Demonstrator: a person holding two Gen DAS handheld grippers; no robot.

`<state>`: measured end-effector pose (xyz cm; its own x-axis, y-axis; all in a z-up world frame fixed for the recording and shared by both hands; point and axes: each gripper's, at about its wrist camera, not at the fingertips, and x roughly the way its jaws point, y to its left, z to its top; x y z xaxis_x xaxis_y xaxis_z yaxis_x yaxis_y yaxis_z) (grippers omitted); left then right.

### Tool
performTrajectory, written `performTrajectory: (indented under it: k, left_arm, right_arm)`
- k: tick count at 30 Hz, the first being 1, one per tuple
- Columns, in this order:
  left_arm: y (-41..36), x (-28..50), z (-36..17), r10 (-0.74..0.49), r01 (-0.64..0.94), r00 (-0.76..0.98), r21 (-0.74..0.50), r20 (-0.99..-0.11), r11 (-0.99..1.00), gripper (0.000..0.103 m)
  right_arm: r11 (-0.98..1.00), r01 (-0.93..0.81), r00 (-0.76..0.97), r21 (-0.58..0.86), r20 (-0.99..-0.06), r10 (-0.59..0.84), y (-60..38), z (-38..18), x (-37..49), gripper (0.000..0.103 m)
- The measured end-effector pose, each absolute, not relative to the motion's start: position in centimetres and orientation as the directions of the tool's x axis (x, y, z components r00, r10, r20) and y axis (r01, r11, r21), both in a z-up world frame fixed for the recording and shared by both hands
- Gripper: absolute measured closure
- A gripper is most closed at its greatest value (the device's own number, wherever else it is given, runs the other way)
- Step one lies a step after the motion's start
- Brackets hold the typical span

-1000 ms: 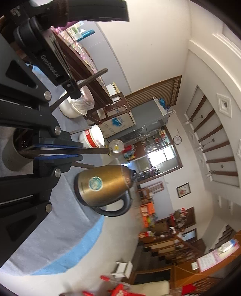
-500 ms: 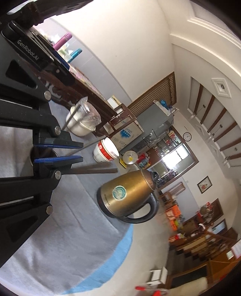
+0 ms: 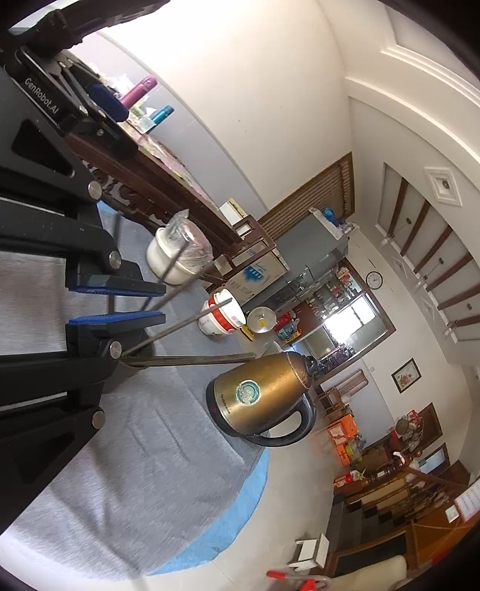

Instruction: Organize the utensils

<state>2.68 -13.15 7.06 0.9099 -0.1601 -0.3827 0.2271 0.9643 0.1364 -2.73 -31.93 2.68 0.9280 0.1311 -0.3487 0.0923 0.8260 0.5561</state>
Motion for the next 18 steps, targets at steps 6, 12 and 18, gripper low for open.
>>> performTrajectory:
  k: [6,12,18]
  left_arm:
    - [-11.9,0.9,6.9,-0.146,0.221,0.915,0.162,-0.376,0.962,0.010]
    - [-10.2,-0.3,6.4,-0.141,0.217,0.911,0.160,-0.387,0.963,0.009]
    - [-8.6,-1.1,6.0,-0.136,0.210,0.906,0.144,-0.402,0.967,0.009]
  right_arm:
    - [0.866,0.110,0.922,0.488,-0.375,0.094,-29.7,2.9,-5.3,0.084]
    - [0.895,0.157,0.918,0.417,-0.396,0.023,-28.8,3.1,-8.5,0.078]
    - [0.918,0.212,0.892,0.336,-0.451,-0.041,-27.8,3.6,-10.4,0.078]
